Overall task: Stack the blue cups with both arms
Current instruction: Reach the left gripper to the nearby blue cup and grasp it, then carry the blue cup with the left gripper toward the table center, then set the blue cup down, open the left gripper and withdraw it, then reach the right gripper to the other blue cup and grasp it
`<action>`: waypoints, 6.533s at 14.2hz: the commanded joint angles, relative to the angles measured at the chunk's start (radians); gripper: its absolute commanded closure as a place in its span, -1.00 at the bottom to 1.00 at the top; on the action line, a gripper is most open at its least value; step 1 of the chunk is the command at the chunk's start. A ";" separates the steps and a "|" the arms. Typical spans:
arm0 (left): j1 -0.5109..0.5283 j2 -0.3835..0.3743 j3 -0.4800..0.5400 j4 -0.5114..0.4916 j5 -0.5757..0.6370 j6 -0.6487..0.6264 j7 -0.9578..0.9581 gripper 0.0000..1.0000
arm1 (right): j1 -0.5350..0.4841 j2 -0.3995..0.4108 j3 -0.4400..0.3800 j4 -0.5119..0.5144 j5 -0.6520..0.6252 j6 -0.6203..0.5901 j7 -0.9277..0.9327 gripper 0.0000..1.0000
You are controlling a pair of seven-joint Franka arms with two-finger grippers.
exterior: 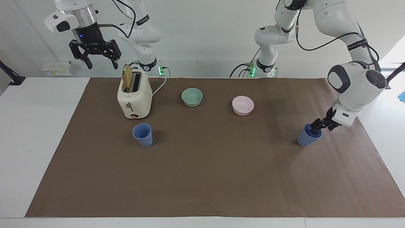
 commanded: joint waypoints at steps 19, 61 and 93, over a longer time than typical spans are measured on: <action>-0.256 -0.054 -0.025 0.203 -0.052 -0.130 -0.361 1.00 | -0.004 0.000 -0.003 0.009 0.014 -0.013 0.007 -1.00; -0.334 -0.185 -0.015 0.042 0.025 -0.163 -0.221 -1.00 | -0.007 -0.005 -0.006 0.006 0.013 -0.032 0.009 -1.00; -0.128 -0.323 -0.030 0.317 0.062 -0.624 0.130 -1.00 | 0.055 0.386 -0.007 -0.325 0.013 0.618 0.007 -1.00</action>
